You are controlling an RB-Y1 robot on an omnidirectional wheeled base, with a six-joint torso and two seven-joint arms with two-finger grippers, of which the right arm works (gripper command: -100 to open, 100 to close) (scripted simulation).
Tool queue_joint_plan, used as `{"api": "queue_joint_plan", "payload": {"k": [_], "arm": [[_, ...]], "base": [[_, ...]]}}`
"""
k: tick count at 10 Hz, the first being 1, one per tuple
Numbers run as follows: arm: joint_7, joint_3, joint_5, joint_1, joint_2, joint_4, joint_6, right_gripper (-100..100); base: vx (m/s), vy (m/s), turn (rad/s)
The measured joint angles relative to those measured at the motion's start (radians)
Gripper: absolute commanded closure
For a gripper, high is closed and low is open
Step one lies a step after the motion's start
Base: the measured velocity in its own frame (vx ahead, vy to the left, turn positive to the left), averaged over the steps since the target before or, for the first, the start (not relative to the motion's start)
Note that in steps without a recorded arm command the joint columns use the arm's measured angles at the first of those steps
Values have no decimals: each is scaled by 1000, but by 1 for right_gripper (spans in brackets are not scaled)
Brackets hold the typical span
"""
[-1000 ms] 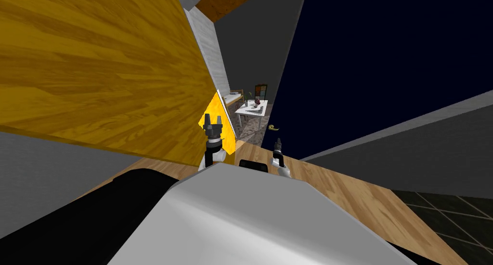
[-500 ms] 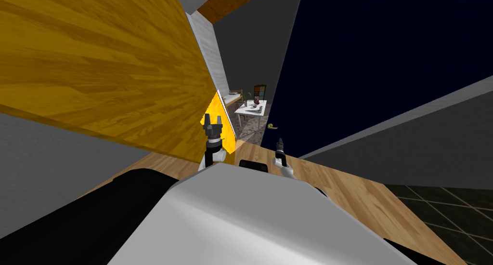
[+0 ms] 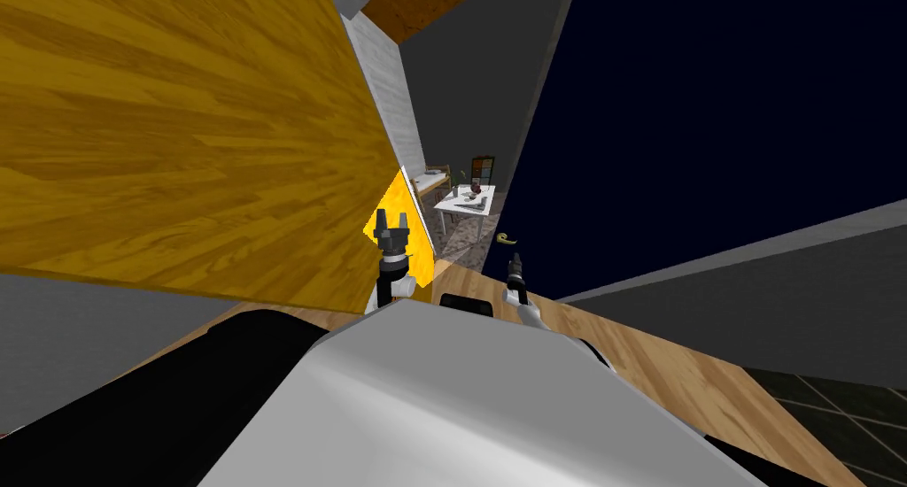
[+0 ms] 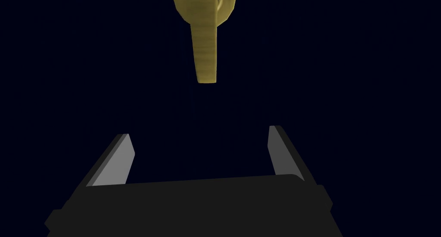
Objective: Pull the door open
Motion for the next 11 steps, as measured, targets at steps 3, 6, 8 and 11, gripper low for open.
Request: {"api": "queue_joint_plan", "payload": {"k": [3, 6, 8, 11], "arm": [[-10, 0, -2, -9, 0, 10, -10, -100], [-18, 1, -4, -18, 0, 21, -21, -100], [-20, 0, -5, -19, 0, 20, -23, -100], [-22, 0, -6, -22, -1, 18, -25, 100]], "base": [[193, 4, 11], [206, 11, -9], [159, 32, -4], [-26, -9, 5]]}}
